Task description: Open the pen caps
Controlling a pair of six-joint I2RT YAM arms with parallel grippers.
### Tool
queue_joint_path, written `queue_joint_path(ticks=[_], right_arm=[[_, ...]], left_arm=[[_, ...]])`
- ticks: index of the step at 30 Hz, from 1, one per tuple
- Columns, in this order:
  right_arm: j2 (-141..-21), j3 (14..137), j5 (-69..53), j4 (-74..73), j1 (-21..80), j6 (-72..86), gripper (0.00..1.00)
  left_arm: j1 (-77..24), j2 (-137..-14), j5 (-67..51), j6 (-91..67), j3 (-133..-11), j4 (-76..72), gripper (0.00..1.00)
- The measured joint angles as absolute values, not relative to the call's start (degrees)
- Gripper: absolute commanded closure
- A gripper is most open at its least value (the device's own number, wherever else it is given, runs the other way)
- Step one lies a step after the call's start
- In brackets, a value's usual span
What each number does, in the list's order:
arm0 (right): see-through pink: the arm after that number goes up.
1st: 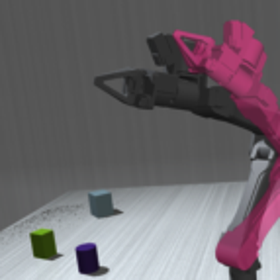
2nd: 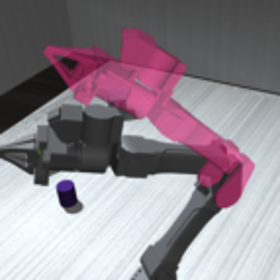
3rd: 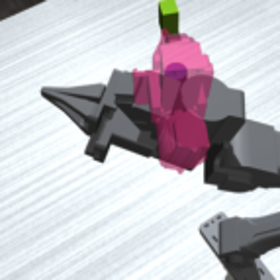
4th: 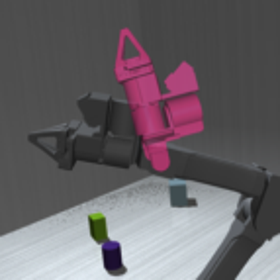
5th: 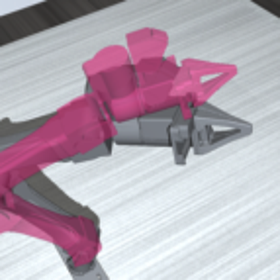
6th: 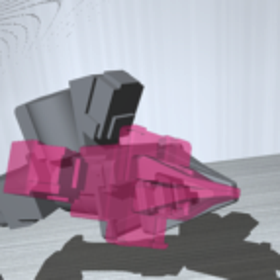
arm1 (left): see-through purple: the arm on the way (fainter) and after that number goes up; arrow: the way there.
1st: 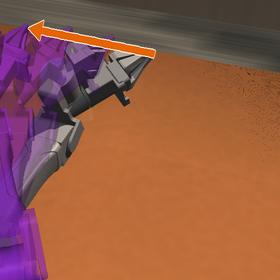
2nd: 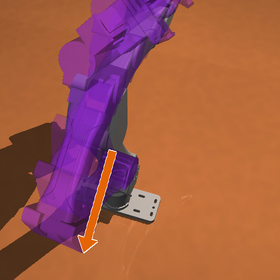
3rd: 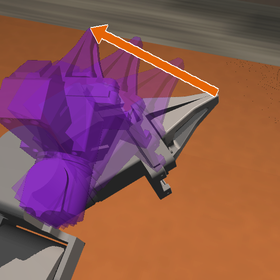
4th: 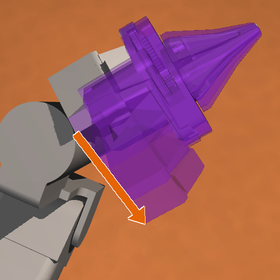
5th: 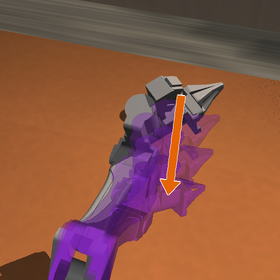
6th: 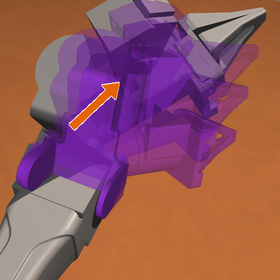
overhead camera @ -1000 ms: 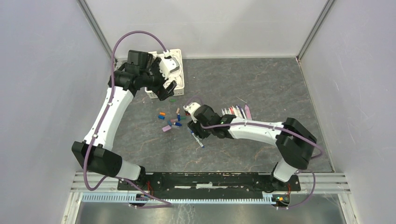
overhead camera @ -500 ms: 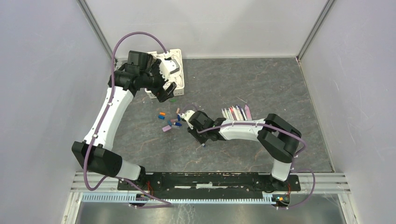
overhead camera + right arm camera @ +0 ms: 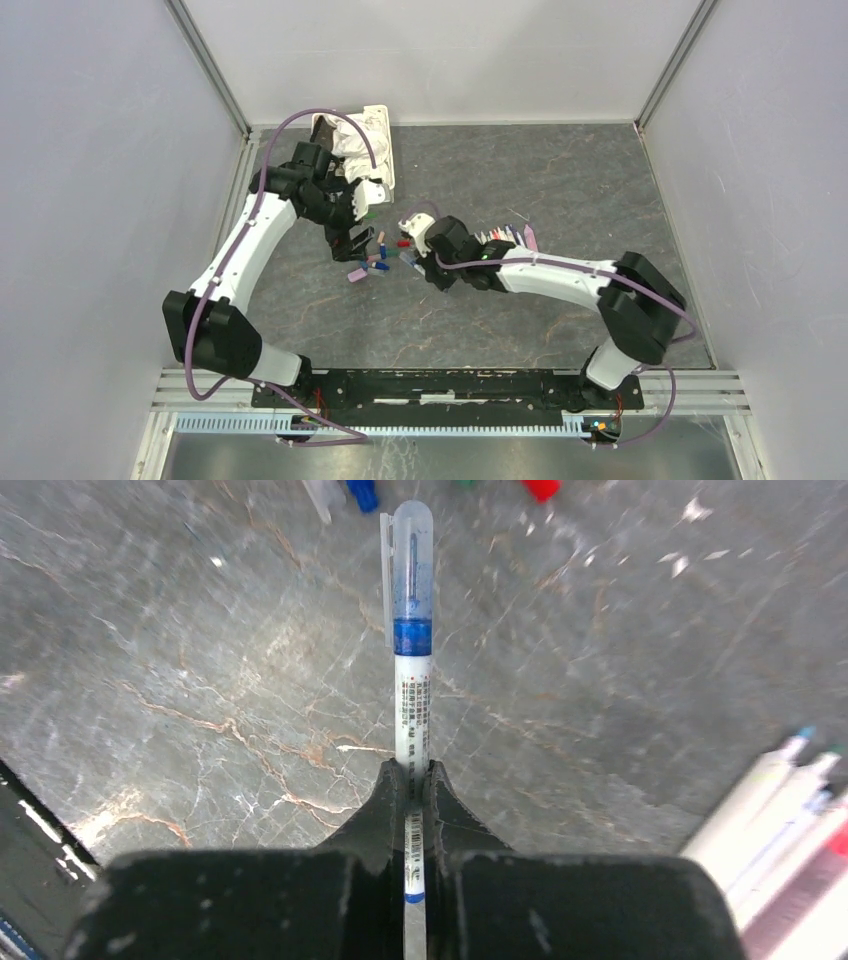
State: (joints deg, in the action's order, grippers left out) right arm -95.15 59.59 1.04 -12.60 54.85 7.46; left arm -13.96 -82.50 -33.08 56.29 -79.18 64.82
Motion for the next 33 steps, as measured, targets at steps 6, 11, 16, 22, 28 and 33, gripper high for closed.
queue_joint_path(ticks=[6, 11, 16, 22, 28, 33], right_arm=[[-87.8, 59.7, 3.3, -12.6, 55.4, 3.5, 1.0], [-86.6, 60.9, 8.7, -13.9, 58.6, -0.9, 1.0], [-86.0, 61.9, 15.2, -15.4, 63.1, -5.0, 1.0], [-83.5, 62.5, 24.3, -15.6, 69.9, -9.9, 1.0], [-83.1, 64.7, 30.5, -16.0, 75.1, -14.0, 1.0], [-84.0, 68.5, 34.5, -17.4, 77.5, -16.9, 1.0]], left_arm=[[-15.0, -82.6, -41.6, 58.5, -78.0, 68.2, 0.09], [-15.5, -84.7, -46.5, 58.4, -78.7, 69.0, 0.1], [-15.6, -87.2, -48.4, 58.4, -80.1, 70.0, 0.11], [-15.6, -89.2, -50.9, 58.5, -81.8, 73.0, 0.13], [-15.7, -91.4, -53.3, 60.9, -84.6, 78.7, 0.21], [-17.3, -91.5, -54.0, 62.6, -84.8, 81.6, 0.31]])
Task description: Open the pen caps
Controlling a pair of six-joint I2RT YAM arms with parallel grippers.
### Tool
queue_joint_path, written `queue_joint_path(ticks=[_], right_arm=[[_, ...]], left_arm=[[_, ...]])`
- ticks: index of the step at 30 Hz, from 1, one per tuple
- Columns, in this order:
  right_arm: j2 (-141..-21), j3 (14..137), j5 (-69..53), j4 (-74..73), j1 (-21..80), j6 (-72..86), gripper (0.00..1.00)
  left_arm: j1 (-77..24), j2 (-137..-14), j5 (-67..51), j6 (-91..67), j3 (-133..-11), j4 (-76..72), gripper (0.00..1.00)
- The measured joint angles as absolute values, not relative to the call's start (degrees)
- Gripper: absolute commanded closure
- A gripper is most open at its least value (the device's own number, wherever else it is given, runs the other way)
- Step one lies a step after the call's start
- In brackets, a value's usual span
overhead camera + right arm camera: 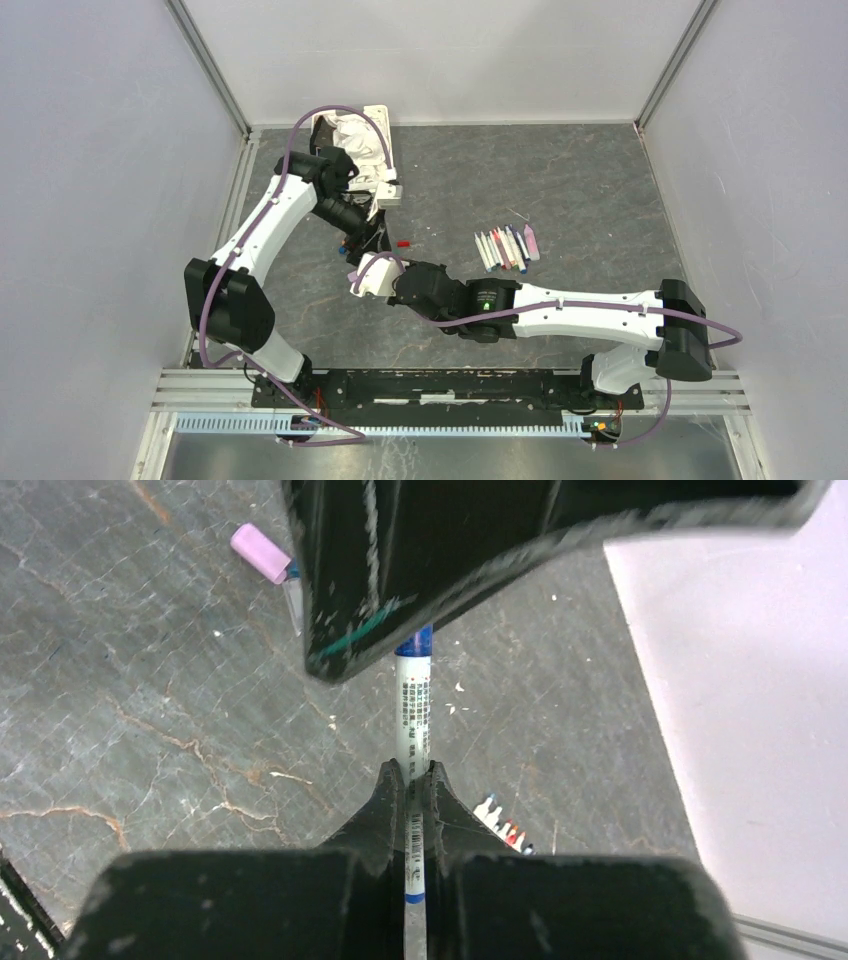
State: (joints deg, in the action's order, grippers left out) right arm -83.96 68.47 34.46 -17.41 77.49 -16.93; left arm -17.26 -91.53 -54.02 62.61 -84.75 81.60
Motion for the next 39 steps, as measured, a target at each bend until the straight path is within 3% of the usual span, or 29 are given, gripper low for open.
queue_joint_path(ticks=[6, 12, 13, 16, 17, 24, 31, 32, 35, 39], right_arm=[[-85.3, 70.5, 37.6, -17.9, 78.0, -19.4, 1.0], [-86.5, 70.7, 40.2, -19.4, 78.4, -21.2, 1.0], [-86.5, 70.7, 40.3, -19.6, 78.4, -21.4, 1.0], [-86.5, 70.7, 40.7, -20.1, 78.5, -21.6, 1.0], [-86.6, 70.8, 40.9, -20.6, 78.6, -21.9, 1.0], [-88.3, 73.3, 41.0, -24.1, 78.9, -22.0, 1.0], [-90.0, 74.9, 42.7, -26.6, 79.8, -22.3, 1.0], [-90.0, 74.9, 42.7, -26.7, 79.9, -22.3, 1.0], [-90.0, 74.9, 42.5, -26.7, 79.9, -22.4, 1.0], [-90.1, 75.6, 41.8, -26.2, 80.7, -22.4, 1.0]], left_arm=[[-20.0, -91.5, -53.6, 62.9, -84.6, 82.8, 0.59], [-20.1, -91.5, -51.6, 63.6, -84.6, 82.9, 0.65], [-20.1, -91.4, -51.2, 63.9, -84.6, 82.9, 0.69], [-20.1, -91.4, -50.3, 64.8, -84.6, 83.0, 0.97], [-20.2, -91.4, -50.4, 65.5, -84.6, 83.5, 0.98], [-21.5, -90.4, -48.6, 66.2, -84.6, 83.9, 0.77], [-22.9, -90.4, -46.1, 66.1, -84.6, 83.7, 0.78], [-23.0, -90.4, -46.0, 66.1, -84.6, 83.6, 0.75], [-23.1, -90.4, -45.6, 66.1, -84.6, 83.5, 0.54], [-23.6, -90.4, -46.0, 65.8, -84.6, 81.5, 0.46]])
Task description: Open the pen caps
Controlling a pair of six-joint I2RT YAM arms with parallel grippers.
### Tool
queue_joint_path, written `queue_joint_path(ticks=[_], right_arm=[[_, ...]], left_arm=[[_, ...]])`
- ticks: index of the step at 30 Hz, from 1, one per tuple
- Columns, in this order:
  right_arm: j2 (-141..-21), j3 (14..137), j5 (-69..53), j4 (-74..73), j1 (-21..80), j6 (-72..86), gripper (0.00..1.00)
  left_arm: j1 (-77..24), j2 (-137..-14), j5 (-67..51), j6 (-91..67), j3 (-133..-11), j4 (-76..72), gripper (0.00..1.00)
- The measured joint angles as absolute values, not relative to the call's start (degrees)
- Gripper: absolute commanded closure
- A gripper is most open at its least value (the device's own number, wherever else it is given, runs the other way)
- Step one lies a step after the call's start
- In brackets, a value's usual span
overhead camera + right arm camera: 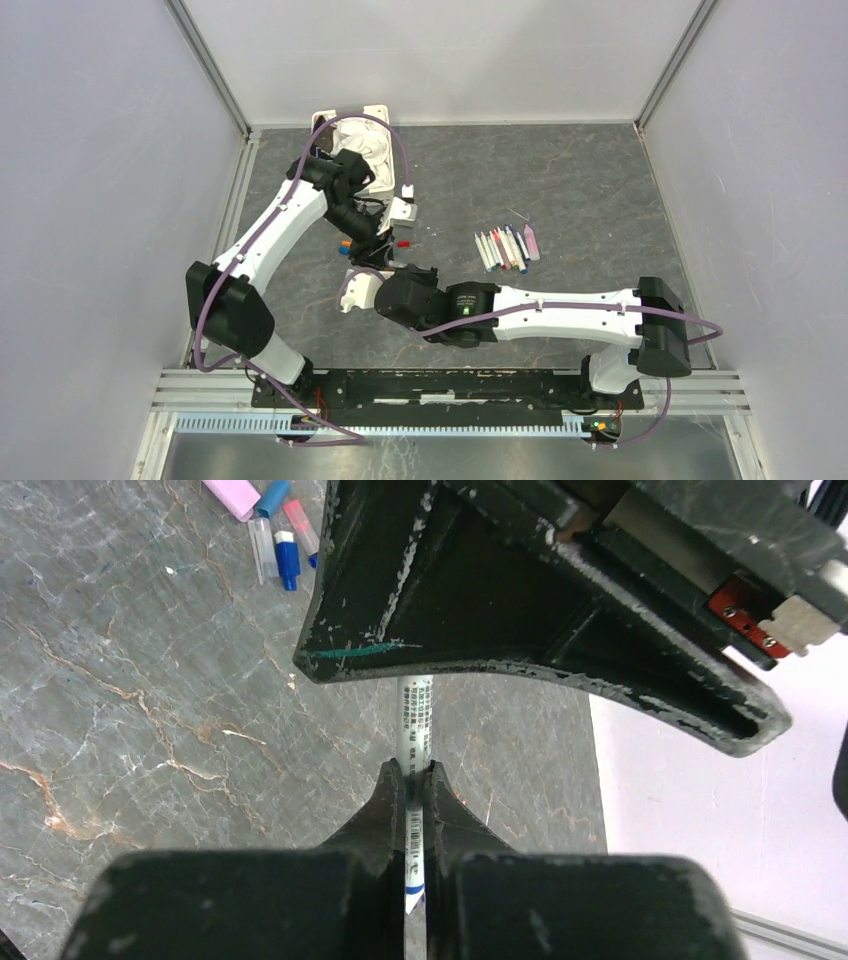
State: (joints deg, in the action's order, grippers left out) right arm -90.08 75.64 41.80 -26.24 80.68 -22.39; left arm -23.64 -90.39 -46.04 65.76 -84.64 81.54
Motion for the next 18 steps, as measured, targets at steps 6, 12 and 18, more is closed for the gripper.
queue_joint_path(ticks=[6, 12, 18], right_arm=[[-90.1, 76.1, 42.2, -26.2, 80.8, -22.4, 1.0], [-90.3, 76.1, 42.1, -26.4, 80.5, -22.5, 0.55], [-87.5, 77.0, 30.3, -27.0, 76.3, -15.1, 0.3]], left_arm=[[-23.8, -90.4, -46.3, 65.5, -84.6, 81.2, 0.86], [-24.4, -89.9, -45.4, 66.1, -84.6, 82.6, 0.98], [-24.1, -87.2, -41.7, 67.4, -82.4, 78.1, 0.98]])
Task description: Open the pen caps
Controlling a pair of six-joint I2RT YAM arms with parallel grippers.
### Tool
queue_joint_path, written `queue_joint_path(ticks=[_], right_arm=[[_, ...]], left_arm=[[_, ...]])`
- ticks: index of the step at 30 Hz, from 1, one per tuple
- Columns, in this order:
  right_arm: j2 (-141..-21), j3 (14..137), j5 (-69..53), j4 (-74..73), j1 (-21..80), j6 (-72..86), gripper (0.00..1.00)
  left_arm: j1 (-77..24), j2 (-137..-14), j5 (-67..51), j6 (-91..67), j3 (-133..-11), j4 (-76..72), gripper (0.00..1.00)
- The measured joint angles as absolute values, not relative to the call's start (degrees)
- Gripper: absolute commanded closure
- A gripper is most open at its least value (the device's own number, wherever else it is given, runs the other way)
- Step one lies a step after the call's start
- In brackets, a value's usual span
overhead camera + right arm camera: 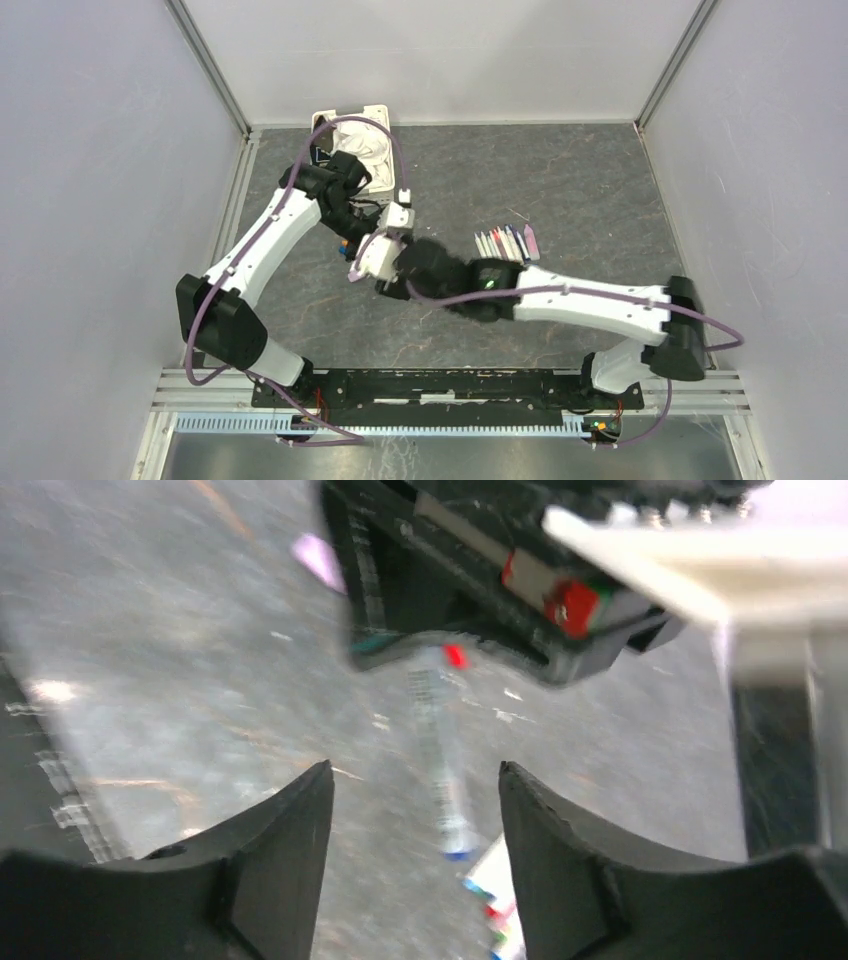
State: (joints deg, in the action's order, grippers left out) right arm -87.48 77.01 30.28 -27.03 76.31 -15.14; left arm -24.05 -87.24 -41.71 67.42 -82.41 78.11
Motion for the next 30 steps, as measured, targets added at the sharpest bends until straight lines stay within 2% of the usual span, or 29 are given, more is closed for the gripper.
queue_joint_path(ticks=[3, 6, 10, 17, 23, 27, 30], right_arm=[[-80.1, 75.0, 15.2, -25.5, 68.4, -9.4, 0.23], [-72.2, 73.0, 3.1, -22.2, 57.7, -3.0, 0.21], [-68.3, 72.1, -10.3, -18.4, 48.7, 3.6, 0.16], [-71.4, 65.0, -29.1, -16.5, 46.0, 9.2, 0.12], [-79.0, 65.4, -40.4, -15.9, 45.6, 12.3, 0.08], [-85.2, 65.8, -46.6, -14.0, 45.6, 15.6, 0.13], [-88.4, 66.8, -49.6, -13.4, 45.6, 17.6, 0.23]], left_arm=[[-23.5, -85.5, -40.9, 67.5, -81.4, 74.7, 0.98], [-24.3, -83.3, -39.7, 69.9, -79.6, 74.7, 0.98], [-25.5, -80.0, -38.5, 72.6, -78.0, 74.7, 0.98], [-27.0, -76.0, -36.2, 75.9, -77.6, 74.7, 0.98], [-30.5, -75.2, -34.0, 77.2, -77.6, 74.4, 0.98], [-33.8, -74.0, -31.8, 77.9, -77.5, 73.8, 0.98], [-35.2, -73.6, -30.4, 78.0, -77.5, 73.7, 0.98]])
